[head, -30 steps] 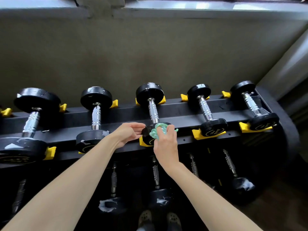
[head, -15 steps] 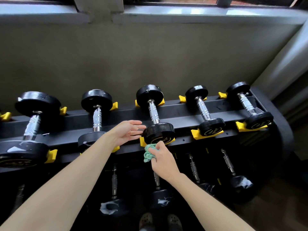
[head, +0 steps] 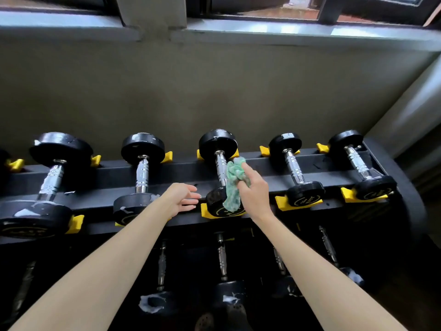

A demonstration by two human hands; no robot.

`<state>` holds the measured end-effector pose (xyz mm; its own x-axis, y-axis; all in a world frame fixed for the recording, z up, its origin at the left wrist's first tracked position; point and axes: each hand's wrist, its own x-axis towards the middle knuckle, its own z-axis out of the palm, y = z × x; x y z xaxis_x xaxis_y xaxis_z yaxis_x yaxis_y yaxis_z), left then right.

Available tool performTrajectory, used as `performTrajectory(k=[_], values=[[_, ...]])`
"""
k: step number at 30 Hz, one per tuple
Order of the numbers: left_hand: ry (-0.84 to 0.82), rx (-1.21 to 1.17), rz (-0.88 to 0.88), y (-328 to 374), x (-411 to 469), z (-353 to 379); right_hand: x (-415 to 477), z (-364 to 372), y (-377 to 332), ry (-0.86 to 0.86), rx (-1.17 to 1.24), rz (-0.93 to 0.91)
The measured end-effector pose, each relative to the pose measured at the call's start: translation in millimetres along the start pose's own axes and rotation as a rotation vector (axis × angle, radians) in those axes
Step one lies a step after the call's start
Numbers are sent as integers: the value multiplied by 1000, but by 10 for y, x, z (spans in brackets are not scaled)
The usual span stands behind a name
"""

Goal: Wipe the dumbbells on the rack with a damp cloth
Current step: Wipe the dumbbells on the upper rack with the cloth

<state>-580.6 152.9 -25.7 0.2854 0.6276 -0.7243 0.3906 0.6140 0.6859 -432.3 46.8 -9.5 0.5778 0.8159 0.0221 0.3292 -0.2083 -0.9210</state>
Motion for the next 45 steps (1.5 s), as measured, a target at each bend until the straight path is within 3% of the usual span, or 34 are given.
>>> performTrajectory(k=[4, 9, 17, 20, 23, 27, 30, 33, 36, 38, 45], values=[[30, -58, -15, -51, -63, -129, 31, 302, 53, -193, -375, -229], [45, -101, 26, 3, -116, -229, -113, 556, 188, -446, -520, -418], [20, -136, 81, 72, -160, -283, -286, 555, 249, -688, -532, -315], [3, -150, 79, 97, -147, -243, -284, 388, 200, -807, -389, -108], [2, -162, 73, 159, -119, -169, -177, 184, 112, -743, -88, 80], [-2, -143, 72, 272, -69, -27, 162, -161, -6, -488, 476, 364], [-3, -84, 110, 367, -41, 97, 443, -372, -16, -321, 716, 433], [-134, -7, 171, 486, -29, 250, 680, -458, 41, -181, 904, 452], [-280, 149, 188, 618, 4, 410, 854, -392, 96, -174, 998, 461], [-279, 197, 201, 696, 68, 491, 948, -326, 115, -194, 1034, 469], [44, 8, 433, 896, 373, 446, 1274, -325, 293, -213, 923, 487]])
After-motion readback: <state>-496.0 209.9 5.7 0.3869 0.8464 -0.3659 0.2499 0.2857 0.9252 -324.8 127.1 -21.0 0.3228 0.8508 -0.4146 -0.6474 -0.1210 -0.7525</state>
